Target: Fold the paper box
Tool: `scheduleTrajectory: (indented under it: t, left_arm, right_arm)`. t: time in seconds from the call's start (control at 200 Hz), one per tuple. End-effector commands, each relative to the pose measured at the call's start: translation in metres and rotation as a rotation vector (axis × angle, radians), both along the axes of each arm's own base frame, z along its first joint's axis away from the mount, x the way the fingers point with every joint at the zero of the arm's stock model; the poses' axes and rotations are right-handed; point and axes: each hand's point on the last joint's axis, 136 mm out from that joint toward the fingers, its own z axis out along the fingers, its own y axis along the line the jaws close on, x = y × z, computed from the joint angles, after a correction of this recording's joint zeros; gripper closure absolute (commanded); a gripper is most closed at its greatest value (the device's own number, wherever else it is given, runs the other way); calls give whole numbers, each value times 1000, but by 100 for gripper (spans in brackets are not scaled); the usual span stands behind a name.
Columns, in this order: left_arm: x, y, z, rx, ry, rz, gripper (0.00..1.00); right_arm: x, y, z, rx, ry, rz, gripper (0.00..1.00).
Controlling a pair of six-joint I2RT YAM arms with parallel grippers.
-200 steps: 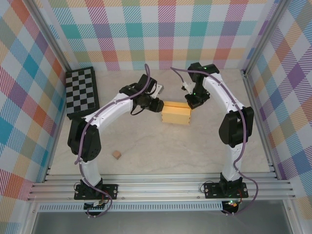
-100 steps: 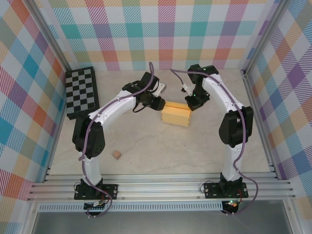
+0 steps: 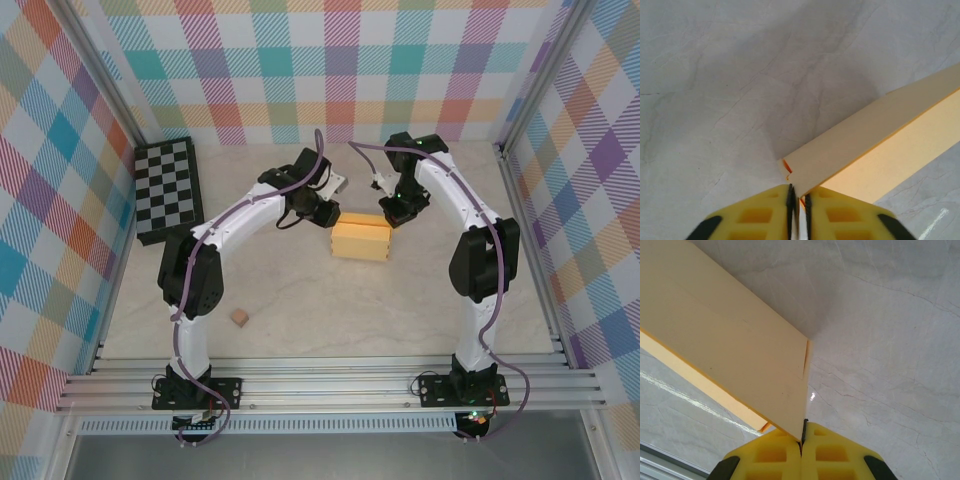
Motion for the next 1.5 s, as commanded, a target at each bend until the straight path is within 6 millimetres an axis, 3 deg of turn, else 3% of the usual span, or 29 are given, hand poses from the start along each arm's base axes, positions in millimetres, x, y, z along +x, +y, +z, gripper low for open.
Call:
scheduleTrajectory:
  t: [0.0, 0.11, 0.22, 0.39, 0.535, 0.685, 0.945, 1.495]
  left_arm:
    - [1, 4, 5, 0, 11, 13, 87]
    - [6, 7, 6, 4, 19, 75, 87]
    - [14, 16, 1, 18, 71, 240, 100]
    - [9, 14, -1, -61, 157, 477, 100]
    - [1, 16, -11, -99, 242, 619, 100]
    - [-5, 16, -9, -127, 246, 669, 100]
    - [-13, 15, 0, -180, 185, 691, 100]
    - [-27, 17, -32, -71, 109, 575, 100]
  right_arm:
    - [-7, 5, 14, 34, -18, 24, 95]
    - [-6, 5, 12, 35, -19, 1, 95]
    - [0, 9, 13, 59, -42, -83, 98]
    - [8, 37, 22, 253, -78, -253, 100]
    - [13, 50, 28, 357, -102, -328, 100]
    - [14, 53, 28, 394, -104, -405, 100]
    - [10, 34, 2, 319, -146, -520, 100]
    - [3, 20, -29, 223, -165, -487, 100]
